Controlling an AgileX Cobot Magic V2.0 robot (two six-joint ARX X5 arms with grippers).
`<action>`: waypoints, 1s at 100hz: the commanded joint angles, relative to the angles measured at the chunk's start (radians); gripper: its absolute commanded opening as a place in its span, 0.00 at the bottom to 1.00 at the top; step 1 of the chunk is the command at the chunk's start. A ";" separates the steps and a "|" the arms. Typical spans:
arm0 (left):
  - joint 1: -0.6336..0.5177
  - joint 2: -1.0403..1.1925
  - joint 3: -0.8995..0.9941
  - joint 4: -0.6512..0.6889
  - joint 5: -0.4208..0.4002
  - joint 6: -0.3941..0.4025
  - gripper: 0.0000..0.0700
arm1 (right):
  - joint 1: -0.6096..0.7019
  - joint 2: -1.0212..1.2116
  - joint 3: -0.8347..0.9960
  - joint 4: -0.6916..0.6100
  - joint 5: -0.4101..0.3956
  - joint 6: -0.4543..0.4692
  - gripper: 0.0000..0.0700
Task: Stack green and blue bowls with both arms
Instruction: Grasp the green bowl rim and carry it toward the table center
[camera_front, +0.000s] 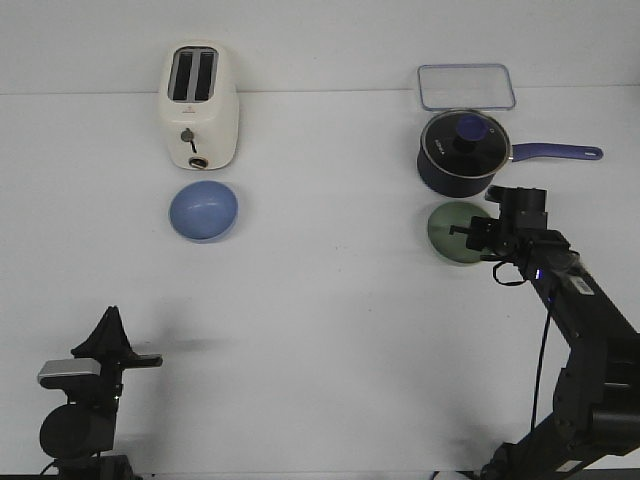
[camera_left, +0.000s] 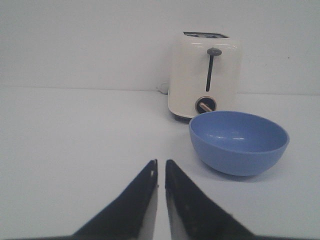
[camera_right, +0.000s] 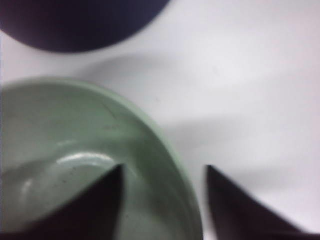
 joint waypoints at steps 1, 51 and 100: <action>0.001 -0.002 -0.020 0.010 0.002 -0.002 0.02 | -0.002 0.012 0.029 0.005 0.000 -0.026 0.00; 0.001 -0.002 -0.020 0.010 0.002 -0.002 0.02 | 0.043 -0.414 0.027 -0.221 -0.214 -0.044 0.00; 0.001 -0.002 -0.020 0.012 0.002 -0.143 0.02 | 0.520 -0.575 -0.281 -0.140 -0.197 0.086 0.00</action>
